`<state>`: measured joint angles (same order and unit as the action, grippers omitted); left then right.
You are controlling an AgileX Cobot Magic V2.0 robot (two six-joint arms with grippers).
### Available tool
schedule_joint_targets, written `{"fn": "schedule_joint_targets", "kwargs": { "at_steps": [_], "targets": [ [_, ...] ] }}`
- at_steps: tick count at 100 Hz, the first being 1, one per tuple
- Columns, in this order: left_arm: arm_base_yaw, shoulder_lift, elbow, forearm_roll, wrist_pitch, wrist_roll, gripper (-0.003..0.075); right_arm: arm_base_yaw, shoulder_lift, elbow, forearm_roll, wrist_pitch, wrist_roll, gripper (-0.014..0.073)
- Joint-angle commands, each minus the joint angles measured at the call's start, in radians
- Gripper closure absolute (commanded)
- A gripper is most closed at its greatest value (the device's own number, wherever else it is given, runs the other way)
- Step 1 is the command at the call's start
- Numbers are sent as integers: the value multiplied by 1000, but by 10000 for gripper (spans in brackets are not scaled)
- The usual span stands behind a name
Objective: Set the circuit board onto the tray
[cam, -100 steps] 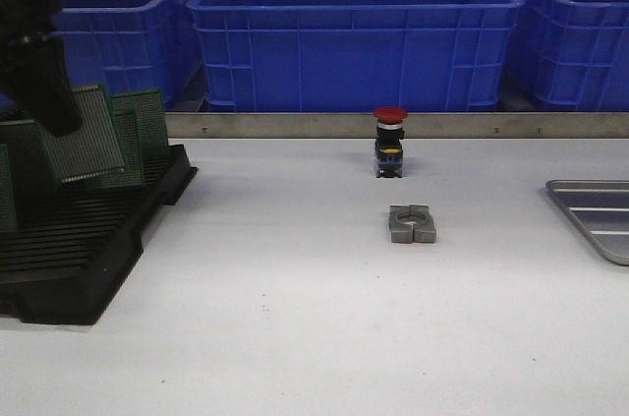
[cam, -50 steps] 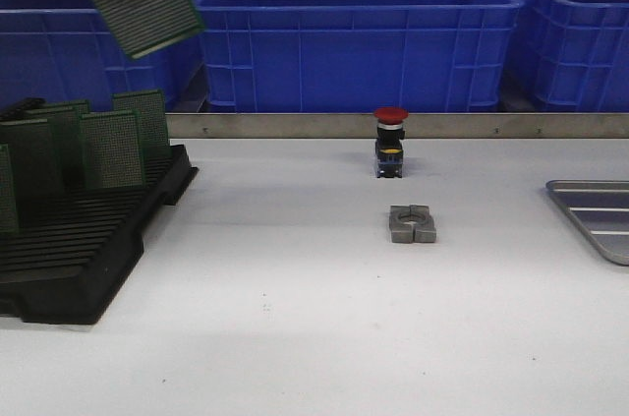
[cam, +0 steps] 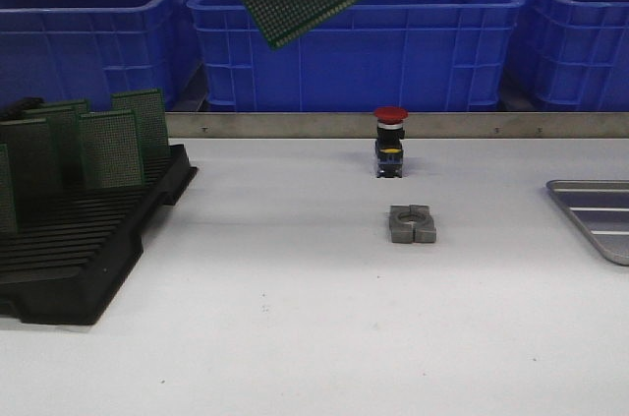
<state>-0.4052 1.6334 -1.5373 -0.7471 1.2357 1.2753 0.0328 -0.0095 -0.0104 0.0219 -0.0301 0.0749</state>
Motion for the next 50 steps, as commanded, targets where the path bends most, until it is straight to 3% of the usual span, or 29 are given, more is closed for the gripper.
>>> {"fn": "schedule_joint_targets", "kwargs": {
  "at_steps": [1, 35, 50],
  "targets": [
    [-9, -42, -24, -65, 38, -9, 738, 3, -1, -115, -2, 30, 15, 662],
    [-9, -42, -24, -65, 38, -9, 738, 3, 366, -635, 0, 595, 15, 662],
    [-9, -42, -24, -65, 38, -9, 738, 3, 502, -757, 0, 702, 15, 662]
  ]
}}
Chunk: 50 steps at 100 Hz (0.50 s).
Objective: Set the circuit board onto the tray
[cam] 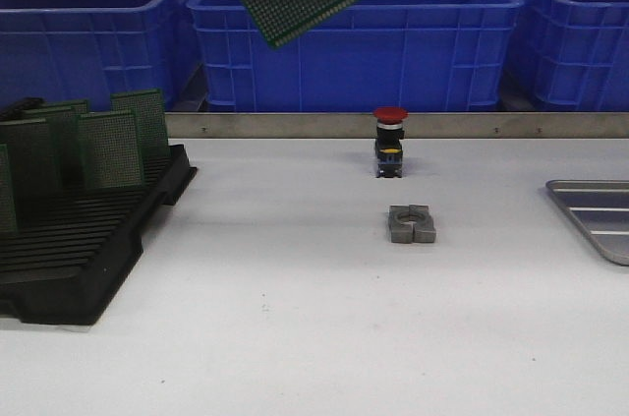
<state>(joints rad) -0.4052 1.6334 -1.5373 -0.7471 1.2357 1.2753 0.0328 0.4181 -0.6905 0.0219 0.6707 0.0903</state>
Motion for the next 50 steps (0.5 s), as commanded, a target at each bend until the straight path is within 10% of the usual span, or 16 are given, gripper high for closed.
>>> {"fn": "schedule_joint_targets", "kwargs": {
  "at_steps": [1, 19, 50],
  "targets": [
    [-9, -42, -24, -65, 38, -9, 738, 3, 78, -83, 0, 1, -1, 662],
    [-9, -42, -24, -65, 38, -9, 738, 3, 132, -95, 1, 11, -1, 589],
    [-9, -42, -24, -65, 38, -9, 738, 3, 134, -95, 23, -14, -4, 39]
  ]
}}
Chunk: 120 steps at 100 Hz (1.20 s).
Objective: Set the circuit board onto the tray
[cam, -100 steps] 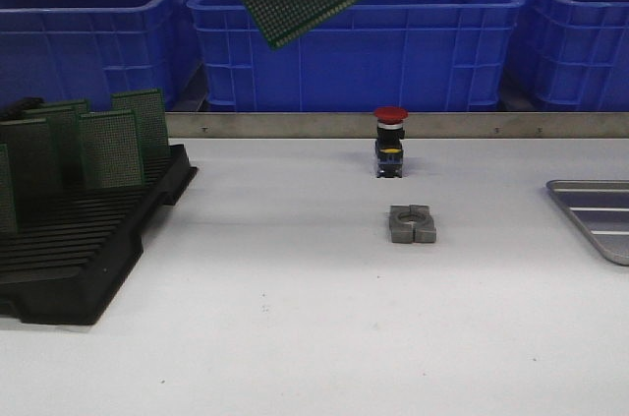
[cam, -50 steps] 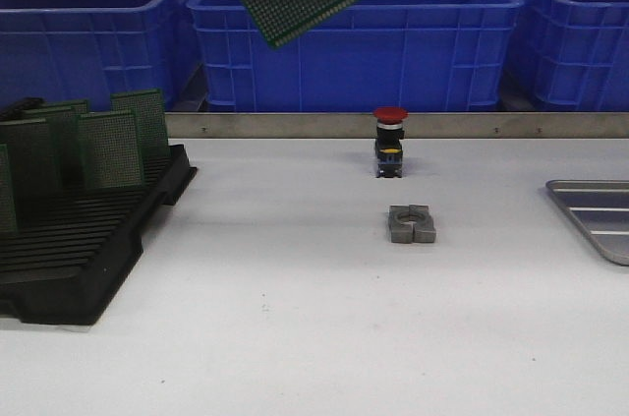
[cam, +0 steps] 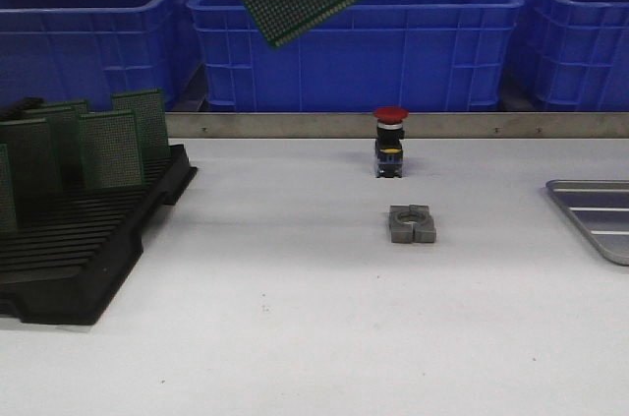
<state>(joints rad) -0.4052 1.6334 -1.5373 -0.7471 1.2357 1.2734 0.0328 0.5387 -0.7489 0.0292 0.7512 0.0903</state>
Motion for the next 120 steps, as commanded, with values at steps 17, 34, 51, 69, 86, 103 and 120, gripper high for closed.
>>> {"fn": "schedule_joint_targets", "kwargs": {
  "at_steps": [17, 34, 51, 69, 86, 103, 120],
  "targets": [
    [-9, -42, -24, -65, 38, -7, 738, 7, 71, -48, 155, -139, -213, 34],
    [-9, -42, -24, -65, 38, -7, 738, 44, 235, -100, 450, -74, -613, 34],
    [-9, -42, -24, -65, 38, -7, 738, 85, 416, -176, 691, 32, -1020, 34],
    [-9, -42, -24, -65, 38, -7, 738, 122, 608, -265, 798, 167, -1228, 34],
    [-9, -42, -24, -65, 38, -7, 738, 180, 763, -370, 804, 209, -1273, 34],
    [-9, -42, -24, -65, 38, -7, 738, 250, 870, -471, 804, 212, -1297, 34],
    [-9, -42, -24, -65, 38, -7, 738, 300, 938, -555, 804, 211, -1299, 34]
  ]
}}
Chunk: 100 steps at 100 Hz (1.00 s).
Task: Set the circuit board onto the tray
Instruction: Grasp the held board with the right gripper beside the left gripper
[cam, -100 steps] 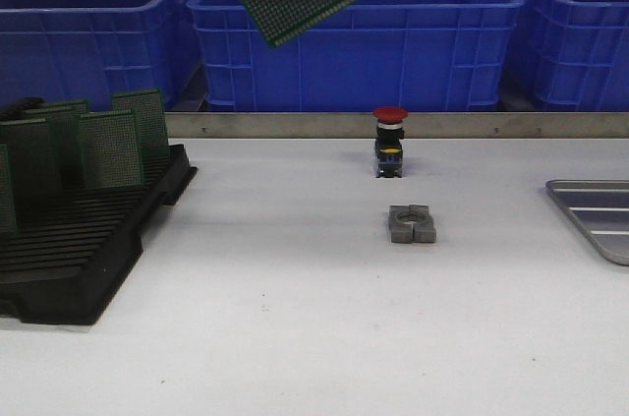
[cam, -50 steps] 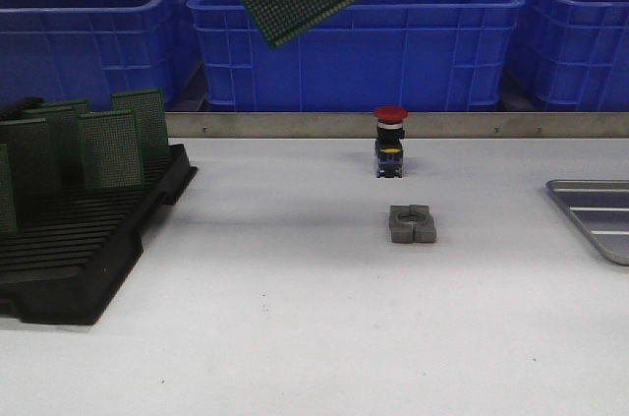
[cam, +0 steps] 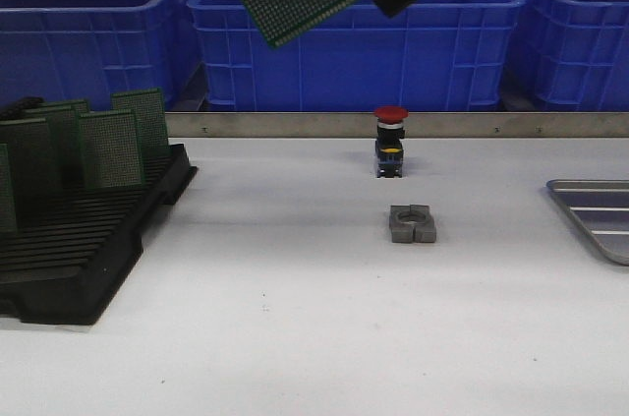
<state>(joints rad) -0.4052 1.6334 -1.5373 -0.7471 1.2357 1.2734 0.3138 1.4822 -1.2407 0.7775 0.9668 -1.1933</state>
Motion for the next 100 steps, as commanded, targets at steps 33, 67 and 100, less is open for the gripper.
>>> {"fn": "schedule_joint_targets", "kwargs": {
  "at_steps": [33, 67, 100],
  "targets": [
    [-9, -42, -24, -65, 38, -7, 738, 88, 69, -129, 65, -8, -24, 61],
    [-9, -42, -24, -65, 38, -7, 738, 96, 69, -129, 70, -8, -24, 473],
    [-9, -42, -24, -65, 34, -7, 699, 96, 69, -129, 70, -8, -24, 662]
  ]
}}
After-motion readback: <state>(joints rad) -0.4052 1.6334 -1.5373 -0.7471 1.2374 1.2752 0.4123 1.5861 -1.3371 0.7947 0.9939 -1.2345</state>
